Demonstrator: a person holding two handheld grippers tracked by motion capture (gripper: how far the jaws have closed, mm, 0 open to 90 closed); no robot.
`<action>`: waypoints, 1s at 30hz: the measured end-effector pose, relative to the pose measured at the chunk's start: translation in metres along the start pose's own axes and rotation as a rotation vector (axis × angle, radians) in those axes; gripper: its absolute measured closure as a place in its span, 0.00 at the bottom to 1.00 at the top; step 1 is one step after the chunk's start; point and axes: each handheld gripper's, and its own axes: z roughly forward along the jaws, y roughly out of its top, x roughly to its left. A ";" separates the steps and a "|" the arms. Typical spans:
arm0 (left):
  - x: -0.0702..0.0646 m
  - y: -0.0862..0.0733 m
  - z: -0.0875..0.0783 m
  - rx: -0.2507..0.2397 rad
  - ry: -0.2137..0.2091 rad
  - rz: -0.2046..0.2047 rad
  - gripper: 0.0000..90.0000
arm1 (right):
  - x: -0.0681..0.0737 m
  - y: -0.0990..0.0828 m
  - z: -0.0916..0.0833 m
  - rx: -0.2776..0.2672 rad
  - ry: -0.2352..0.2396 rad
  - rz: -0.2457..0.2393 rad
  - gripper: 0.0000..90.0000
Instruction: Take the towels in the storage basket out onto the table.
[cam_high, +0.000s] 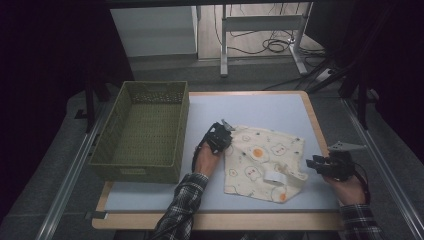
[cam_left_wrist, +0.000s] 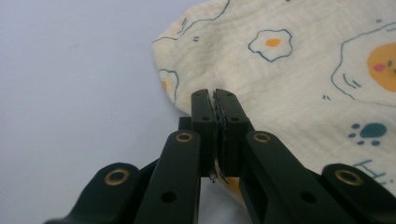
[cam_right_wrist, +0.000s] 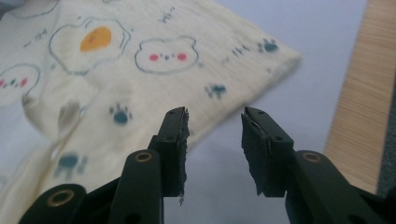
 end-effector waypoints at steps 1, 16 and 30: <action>0.008 -0.003 -0.003 0.009 0.027 -0.018 0.97 | 0.000 0.000 0.000 0.000 0.000 0.000 0.67; -0.021 -0.041 -0.036 -0.029 -0.093 -0.054 0.44 | 0.043 0.026 0.005 -0.006 0.120 -0.064 0.62; -0.051 -0.092 -0.078 -0.040 -0.211 -0.013 0.39 | 0.065 -0.014 -0.003 0.091 0.111 -0.130 0.57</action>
